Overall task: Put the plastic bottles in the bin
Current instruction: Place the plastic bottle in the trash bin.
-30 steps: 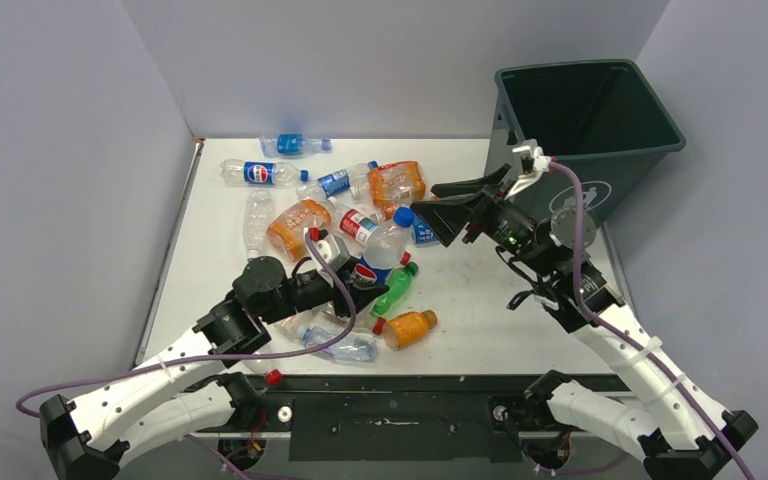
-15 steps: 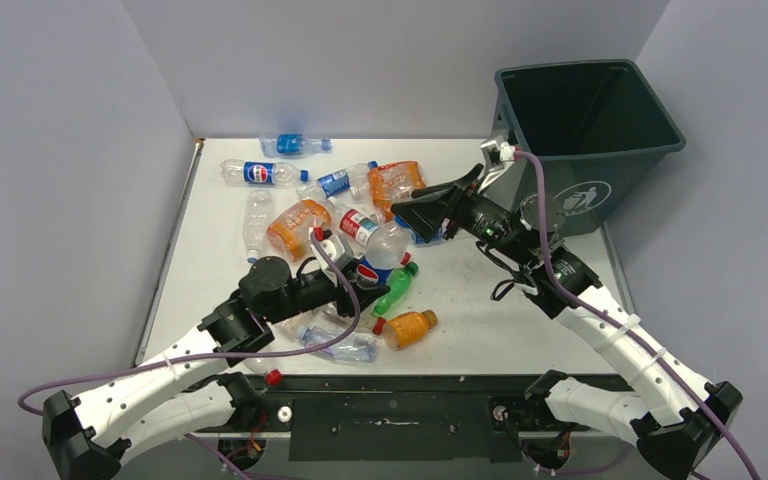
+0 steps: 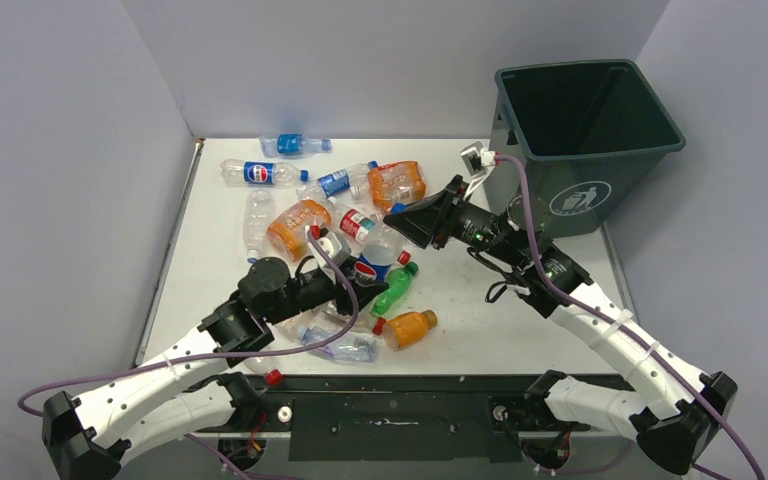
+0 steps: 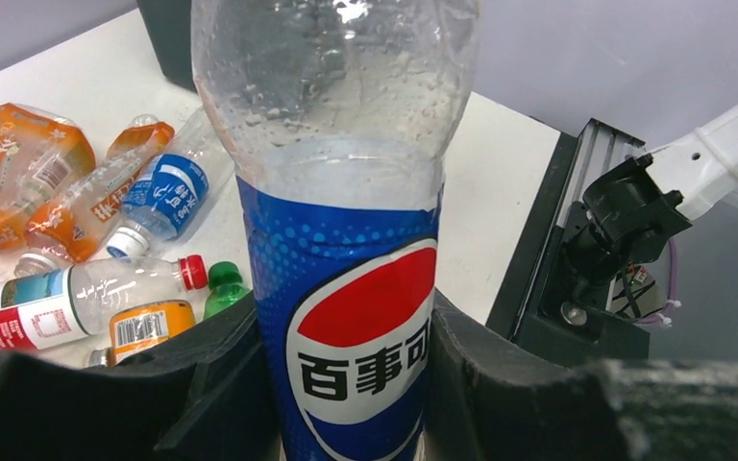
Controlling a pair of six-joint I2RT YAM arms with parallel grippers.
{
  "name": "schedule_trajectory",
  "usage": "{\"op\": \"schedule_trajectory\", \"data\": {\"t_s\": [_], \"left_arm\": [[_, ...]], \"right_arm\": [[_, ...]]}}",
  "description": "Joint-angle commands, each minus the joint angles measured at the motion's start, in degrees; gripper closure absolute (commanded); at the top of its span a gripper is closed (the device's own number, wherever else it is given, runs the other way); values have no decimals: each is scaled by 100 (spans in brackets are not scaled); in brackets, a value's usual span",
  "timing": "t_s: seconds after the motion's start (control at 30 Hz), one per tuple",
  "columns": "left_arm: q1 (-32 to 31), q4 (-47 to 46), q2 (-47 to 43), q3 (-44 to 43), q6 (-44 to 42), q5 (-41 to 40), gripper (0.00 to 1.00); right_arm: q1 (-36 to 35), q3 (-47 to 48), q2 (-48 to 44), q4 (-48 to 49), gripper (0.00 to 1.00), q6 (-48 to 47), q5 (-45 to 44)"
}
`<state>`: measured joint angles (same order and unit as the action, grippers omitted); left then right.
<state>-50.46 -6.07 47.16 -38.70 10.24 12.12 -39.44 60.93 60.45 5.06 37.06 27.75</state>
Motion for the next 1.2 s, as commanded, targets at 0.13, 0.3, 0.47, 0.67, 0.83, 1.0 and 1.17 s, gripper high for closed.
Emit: {"op": "schedule_trajectory", "data": {"t_s": [0.13, 0.3, 0.47, 0.67, 0.83, 1.0, 1.17], "left_arm": [[-16, -295, -240, -73, -31, -90, 3], [-69, -449, -615, 99, -31, -562, 4], [-194, -480, -814, 203, -164, -927, 4], [-361, -273, -833, 118, -327, -1167, 4], [-436, -102, -904, 82, -447, -1726, 4], [-500, 111, -916, -1, -461, -2344, 4], [-545, 180, -955, -18, -482, -2614, 4]], "right_arm": [[31, 208, -140, 17, 95, -361, -342], [29, 951, -611, -790, 95, -1519, -1996], [40, 1859, -539, -854, 95, -2633, -4481], [209, 2633, 84, 522, 95, -3648, -6787], [891, 2860, 538, 1448, 95, -3905, -7027], [2001, 3133, 1152, 1845, 95, -3912, -7046], [2668, 2919, 1674, 1986, 95, -3551, -7018]]}}
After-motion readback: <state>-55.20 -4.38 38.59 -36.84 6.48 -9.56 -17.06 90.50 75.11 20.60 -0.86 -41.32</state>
